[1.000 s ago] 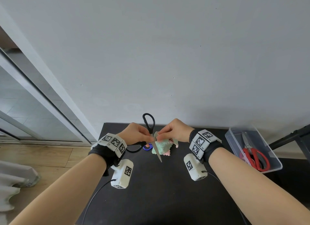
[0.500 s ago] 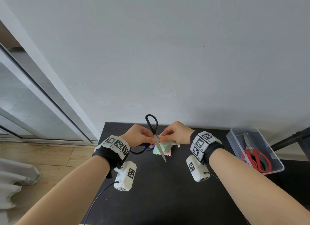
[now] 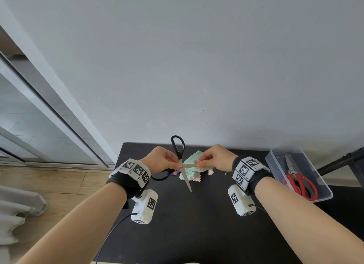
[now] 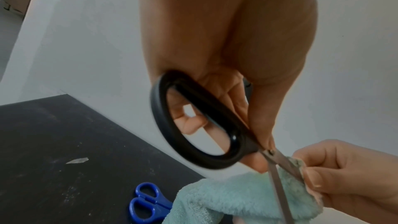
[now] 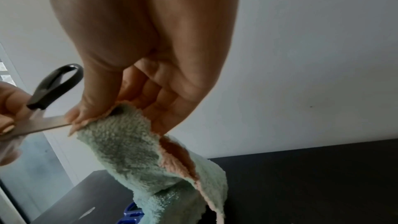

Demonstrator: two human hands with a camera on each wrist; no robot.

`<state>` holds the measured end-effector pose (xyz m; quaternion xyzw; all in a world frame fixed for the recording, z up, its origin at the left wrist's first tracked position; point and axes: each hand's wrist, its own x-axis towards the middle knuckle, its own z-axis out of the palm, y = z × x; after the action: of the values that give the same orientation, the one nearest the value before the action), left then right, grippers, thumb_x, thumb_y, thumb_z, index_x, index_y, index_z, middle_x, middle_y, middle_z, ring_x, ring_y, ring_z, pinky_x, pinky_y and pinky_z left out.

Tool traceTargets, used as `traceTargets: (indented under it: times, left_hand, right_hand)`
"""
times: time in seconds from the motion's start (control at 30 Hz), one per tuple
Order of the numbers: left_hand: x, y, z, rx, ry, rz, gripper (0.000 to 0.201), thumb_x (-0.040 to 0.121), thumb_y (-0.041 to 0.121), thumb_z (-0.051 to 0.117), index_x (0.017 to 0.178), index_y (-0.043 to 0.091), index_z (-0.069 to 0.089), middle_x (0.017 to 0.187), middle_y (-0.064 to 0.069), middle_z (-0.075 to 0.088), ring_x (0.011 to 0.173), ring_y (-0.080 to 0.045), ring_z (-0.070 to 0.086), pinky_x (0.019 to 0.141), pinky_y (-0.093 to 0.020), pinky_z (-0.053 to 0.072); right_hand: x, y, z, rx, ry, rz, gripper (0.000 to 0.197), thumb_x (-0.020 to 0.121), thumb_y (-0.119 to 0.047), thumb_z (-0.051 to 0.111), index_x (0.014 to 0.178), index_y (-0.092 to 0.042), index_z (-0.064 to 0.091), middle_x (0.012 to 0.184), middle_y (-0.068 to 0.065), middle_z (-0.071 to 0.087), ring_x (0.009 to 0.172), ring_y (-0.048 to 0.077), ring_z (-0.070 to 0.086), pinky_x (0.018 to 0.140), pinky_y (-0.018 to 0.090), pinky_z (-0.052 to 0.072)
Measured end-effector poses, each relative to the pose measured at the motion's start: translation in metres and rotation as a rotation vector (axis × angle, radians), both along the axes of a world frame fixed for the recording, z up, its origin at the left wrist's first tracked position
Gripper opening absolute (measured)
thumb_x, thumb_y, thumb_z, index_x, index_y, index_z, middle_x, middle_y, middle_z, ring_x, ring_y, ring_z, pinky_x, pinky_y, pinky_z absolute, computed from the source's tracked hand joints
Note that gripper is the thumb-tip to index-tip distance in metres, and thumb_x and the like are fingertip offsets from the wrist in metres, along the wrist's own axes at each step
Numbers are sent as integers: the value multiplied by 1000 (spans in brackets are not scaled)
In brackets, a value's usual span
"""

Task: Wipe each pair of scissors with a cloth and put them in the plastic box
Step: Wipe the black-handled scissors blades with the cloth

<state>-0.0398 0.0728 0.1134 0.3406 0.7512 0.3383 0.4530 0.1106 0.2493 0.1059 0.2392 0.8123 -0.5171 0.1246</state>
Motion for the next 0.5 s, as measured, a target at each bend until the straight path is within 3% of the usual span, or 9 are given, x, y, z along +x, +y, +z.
traceTargets:
  times: [0.17,0.23,0.37,0.5]
  left_hand:
    - [3,-1,1,-14,-26,-4,9,82,8,70,85,1,74,64,1,71,70,-8,65,65,-5,45]
    - [1,-5,1,-30,-14,-3,9,83,9,69,83,2,74,63,1,71,68,-5,64,65,-5,44]
    - [-13,-17,-6,-71,22,55,13,85,16,68,81,6,75,65,0,71,71,-4,60,78,-17,46]
    - [-12,-21,-7,-61,5,132,10,86,13,67,86,4,72,63,2,71,63,4,62,64,-6,41]
  right_hand:
    - [7,5,-5,21,-2,-27,19,83,-18,72,96,-5,74,85,3,68,72,7,57,59,6,43]
    - [12,10,-7,38,-13,-47,17,83,-19,72,94,-6,75,83,4,68,71,8,56,57,9,42]
    - [27,25,-17,70,-51,-91,10,81,-21,73,86,-12,75,87,12,72,71,13,58,67,29,49]
    - [32,21,-26,56,-21,-137,14,82,-17,73,90,-6,74,75,-2,69,60,-2,59,57,9,43]
